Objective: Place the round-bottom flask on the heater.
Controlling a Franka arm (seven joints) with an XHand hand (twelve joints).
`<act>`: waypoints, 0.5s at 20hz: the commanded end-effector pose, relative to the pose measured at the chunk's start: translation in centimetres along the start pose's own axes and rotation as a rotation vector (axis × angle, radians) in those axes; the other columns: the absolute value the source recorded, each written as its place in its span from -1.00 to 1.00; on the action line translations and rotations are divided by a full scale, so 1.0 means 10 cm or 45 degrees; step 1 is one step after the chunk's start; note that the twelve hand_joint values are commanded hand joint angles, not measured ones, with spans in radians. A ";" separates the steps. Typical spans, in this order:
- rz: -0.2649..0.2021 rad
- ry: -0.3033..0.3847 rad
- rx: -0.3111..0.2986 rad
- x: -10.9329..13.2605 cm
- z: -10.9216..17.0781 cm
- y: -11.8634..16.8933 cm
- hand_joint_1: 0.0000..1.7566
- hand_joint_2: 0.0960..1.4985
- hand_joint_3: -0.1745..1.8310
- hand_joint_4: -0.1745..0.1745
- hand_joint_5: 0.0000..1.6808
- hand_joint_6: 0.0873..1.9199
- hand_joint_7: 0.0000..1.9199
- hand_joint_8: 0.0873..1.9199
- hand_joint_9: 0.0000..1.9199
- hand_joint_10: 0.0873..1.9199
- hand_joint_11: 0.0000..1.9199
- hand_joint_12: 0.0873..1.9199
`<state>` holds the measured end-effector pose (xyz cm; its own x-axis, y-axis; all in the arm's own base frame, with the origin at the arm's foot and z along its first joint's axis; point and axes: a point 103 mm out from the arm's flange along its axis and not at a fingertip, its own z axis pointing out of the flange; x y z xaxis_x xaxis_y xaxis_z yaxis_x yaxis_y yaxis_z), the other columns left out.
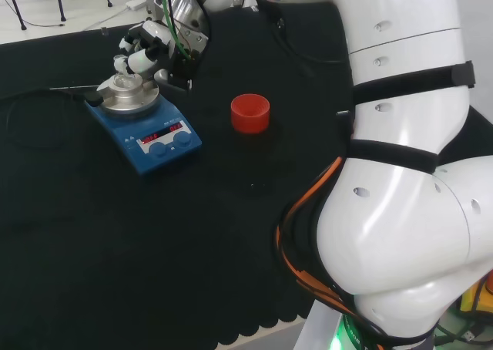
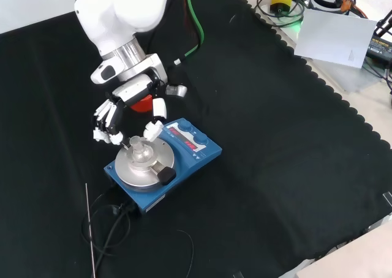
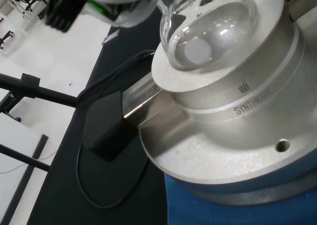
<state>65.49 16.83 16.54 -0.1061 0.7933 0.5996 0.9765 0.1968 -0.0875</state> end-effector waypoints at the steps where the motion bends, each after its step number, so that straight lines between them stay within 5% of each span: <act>1: -0.008 0.007 -0.021 0.01 -0.10 -0.07 0.00 -0.33 -0.09 -0.19 -0.41 -0.32 -0.77 -0.42 -0.50 -0.38 -0.88 0.41; 10: -0.009 0.008 -0.049 0.05 -0.28 -0.26 -0.05 -0.33 -0.14 -0.20 -0.51 -0.69 -0.80 -0.41 -0.53 -0.36 -0.95 0.43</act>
<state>64.23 15.89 18.34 -0.1107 0.7929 0.5992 0.9795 0.1892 -0.0693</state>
